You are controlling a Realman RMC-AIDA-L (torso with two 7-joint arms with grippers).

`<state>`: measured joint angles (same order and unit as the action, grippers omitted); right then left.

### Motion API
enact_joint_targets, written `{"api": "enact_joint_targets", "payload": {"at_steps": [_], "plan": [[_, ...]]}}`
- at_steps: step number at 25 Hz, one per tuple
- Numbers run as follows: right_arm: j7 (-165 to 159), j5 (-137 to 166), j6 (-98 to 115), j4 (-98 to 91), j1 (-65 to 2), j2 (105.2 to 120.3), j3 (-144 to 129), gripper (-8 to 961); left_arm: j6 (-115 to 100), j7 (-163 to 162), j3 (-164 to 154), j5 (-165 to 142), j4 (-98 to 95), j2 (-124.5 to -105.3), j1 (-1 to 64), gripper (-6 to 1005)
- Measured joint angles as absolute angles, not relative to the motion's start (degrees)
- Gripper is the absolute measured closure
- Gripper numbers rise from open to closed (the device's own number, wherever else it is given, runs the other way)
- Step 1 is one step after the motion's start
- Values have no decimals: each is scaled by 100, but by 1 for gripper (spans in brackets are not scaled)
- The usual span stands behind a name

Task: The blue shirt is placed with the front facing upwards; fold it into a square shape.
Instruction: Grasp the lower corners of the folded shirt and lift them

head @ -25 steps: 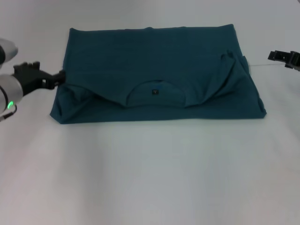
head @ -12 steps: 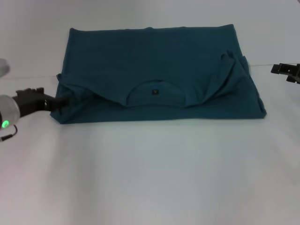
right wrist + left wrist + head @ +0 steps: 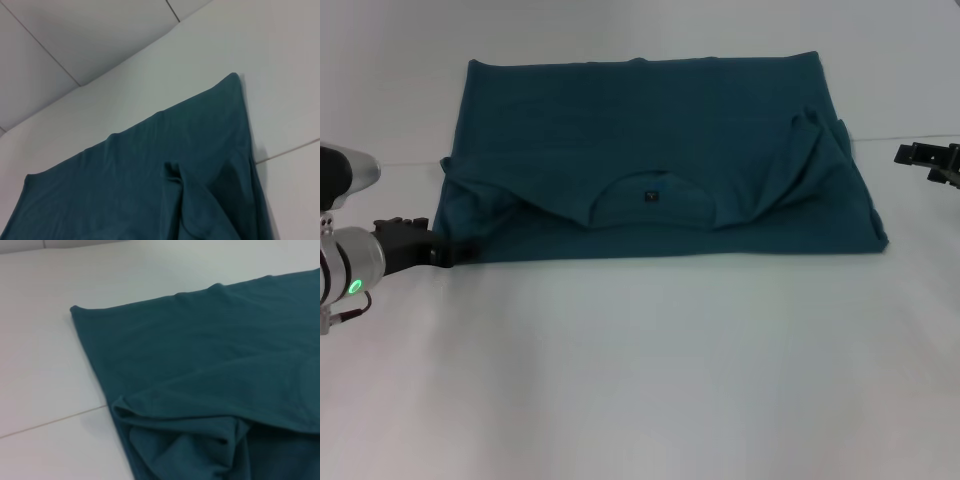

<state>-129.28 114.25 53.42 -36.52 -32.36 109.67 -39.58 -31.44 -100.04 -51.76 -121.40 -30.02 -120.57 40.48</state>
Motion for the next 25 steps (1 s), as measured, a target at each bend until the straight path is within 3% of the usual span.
{"api": "enact_joint_targets", "payload": {"at_steps": [17,22,25], "plan": [[-12928,11435,5267,-3637,-3284,10993,-3982,238,-2565,-9967,-5407,-12253,-2328,-11971,4381,168],[-12928,11444,5228,-3630,-3286,11019,-3982,239,-2402,-9953,-5432,-12328,-2323,-12007,4393,244],[-12928,11444,5227,-3630,-3282,11023,-3985,238,-2345,-9912,-5462,-12330,-2324,-11997,4394,367]]}}
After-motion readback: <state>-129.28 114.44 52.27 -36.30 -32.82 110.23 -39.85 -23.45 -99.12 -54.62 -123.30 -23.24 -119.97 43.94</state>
